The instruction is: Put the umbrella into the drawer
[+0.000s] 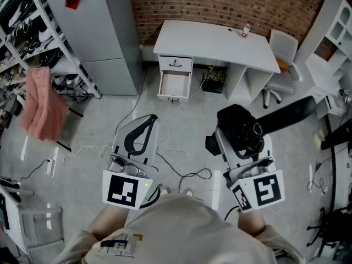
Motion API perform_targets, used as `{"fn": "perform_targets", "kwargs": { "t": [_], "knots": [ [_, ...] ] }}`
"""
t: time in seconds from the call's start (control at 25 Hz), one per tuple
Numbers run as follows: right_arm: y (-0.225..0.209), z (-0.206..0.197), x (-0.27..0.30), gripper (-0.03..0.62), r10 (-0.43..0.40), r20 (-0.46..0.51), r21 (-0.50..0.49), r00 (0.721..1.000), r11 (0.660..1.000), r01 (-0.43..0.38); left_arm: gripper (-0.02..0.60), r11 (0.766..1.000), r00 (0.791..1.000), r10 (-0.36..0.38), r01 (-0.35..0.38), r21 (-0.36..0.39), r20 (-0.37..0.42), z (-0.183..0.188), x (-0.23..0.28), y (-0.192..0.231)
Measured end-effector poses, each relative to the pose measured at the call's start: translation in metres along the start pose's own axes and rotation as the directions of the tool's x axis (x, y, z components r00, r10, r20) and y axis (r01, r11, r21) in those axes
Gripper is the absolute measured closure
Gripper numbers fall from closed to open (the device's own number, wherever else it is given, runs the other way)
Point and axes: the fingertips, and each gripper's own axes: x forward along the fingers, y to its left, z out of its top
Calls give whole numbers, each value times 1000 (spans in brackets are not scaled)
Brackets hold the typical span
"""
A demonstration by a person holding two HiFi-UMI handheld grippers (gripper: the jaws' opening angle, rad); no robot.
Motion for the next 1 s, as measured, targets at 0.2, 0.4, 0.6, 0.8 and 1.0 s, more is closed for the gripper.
{"fn": "perform_targets", "kwargs": {
  "t": [0.2, 0.4, 0.6, 0.8, 1.0],
  "knots": [
    [-4, -2, -8, 330, 14, 3, 28, 1000, 999, -14, 572, 1000, 1000, -19, 19, -1, -19, -4, 1, -13],
    [-10, -6, -16, 329, 25, -14, 10, 1000, 1000, -25, 572, 1000, 999, -23, 23, 1, -38, -4, 3, -25],
    [-14, -13, -20, 329, 39, -34, 11, 999, 999, -39, 572, 1000, 998, -25, 25, 3, -62, -8, 5, -35],
    [-25, -21, -25, 329, 44, -48, 28, 998, 999, -43, 572, 999, 998, 33, -34, -18, -49, -7, 4, -41],
    [-30, -26, -32, 329, 62, -51, 25, 997, 998, -61, 572, 997, 996, 73, -74, -18, -53, -8, 0, -48]
  ]
}}
